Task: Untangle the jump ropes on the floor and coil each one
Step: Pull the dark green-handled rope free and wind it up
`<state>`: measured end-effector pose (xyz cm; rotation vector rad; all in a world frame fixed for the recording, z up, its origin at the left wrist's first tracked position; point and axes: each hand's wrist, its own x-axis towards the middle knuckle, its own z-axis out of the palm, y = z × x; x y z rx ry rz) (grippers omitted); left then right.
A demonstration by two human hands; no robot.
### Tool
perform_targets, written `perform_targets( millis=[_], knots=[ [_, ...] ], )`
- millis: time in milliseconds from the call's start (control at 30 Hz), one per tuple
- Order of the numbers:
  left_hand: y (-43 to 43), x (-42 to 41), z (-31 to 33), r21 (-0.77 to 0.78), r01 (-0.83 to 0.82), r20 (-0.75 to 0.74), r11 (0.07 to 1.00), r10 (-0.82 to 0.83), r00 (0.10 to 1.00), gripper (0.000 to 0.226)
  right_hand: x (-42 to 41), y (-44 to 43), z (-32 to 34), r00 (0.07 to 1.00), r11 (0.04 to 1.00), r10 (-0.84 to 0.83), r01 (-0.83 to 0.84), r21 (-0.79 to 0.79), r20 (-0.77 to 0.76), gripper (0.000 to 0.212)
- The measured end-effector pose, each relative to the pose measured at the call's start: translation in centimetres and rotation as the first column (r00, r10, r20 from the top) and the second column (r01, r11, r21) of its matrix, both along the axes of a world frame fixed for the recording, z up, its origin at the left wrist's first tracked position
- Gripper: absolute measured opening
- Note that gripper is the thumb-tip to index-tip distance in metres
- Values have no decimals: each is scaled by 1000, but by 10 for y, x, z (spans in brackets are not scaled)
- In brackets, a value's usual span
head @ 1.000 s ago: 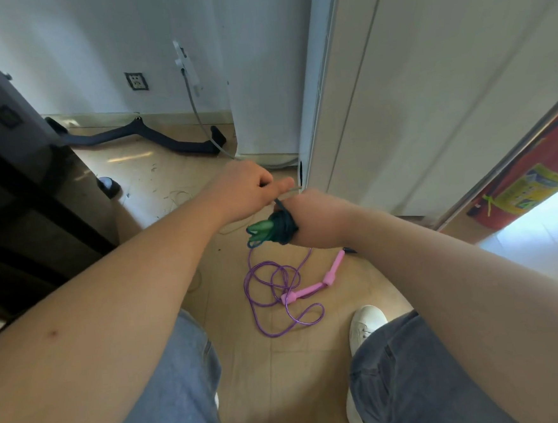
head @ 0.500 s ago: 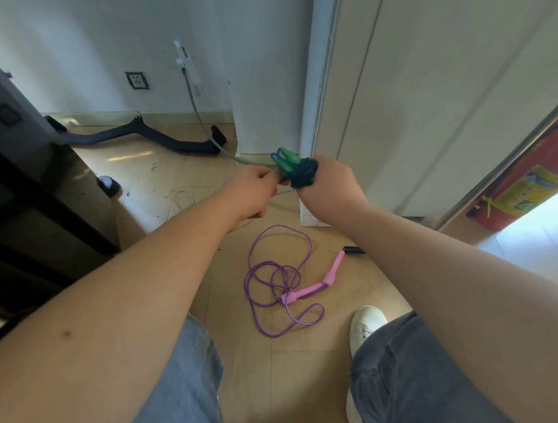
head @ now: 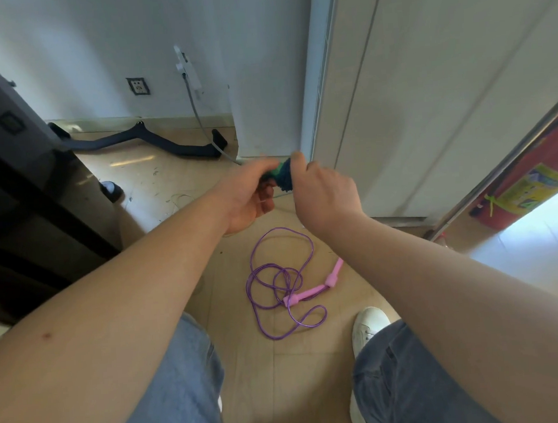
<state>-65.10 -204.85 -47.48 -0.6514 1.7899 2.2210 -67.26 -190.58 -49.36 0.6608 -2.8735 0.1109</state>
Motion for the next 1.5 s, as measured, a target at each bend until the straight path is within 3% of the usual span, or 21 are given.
perform_targets(
  millis=[100,233,333,400,500,700,800,867,1033,1167,1433,1500],
  knots=[
    [-1,-3,-6,-148,-67,-21,987,64,998,17,-1,-2,-7,994,991,107,-104,-81,34,59],
    [-11,-4,-13,-318,29,-80,948,-57,995,14,-5,1,-4,981,965,117,-75,-253,155,65],
    [-11,-4,-11,-344,101,-129,933,-154,980,10,-11,8,6,910,878,206,-10,-479,360,71],
    [-9,-4,-9,-368,112,-151,923,-178,972,8,-14,17,13,854,844,274,6,-537,441,67],
    [-5,-5,-11,-413,36,-200,910,-129,971,8,-18,25,16,880,839,274,-21,-544,388,63],
    [6,-9,-15,-499,-97,-342,861,-93,935,27,-19,14,9,956,872,153,-12,-490,249,52],
    [4,-7,-16,-465,-64,-352,883,-118,929,29,-18,14,9,961,879,148,-21,-476,233,49],
    [3,-7,-14,-401,-113,-358,909,-42,933,34,-17,15,10,955,861,150,0,-508,254,49],
    [2,-6,-5,-194,-137,-367,971,58,928,43,-18,16,17,890,692,164,203,-692,425,38],
    [1,-1,2,-49,-77,-404,996,50,913,36,-19,21,25,775,501,314,356,-789,548,35],
    [0,2,12,80,-90,-418,993,115,901,14,-21,32,29,595,323,569,474,-819,568,39],
    [1,1,11,25,-127,-421,992,126,898,11,-20,31,29,582,325,585,471,-820,566,41]
  ],
)
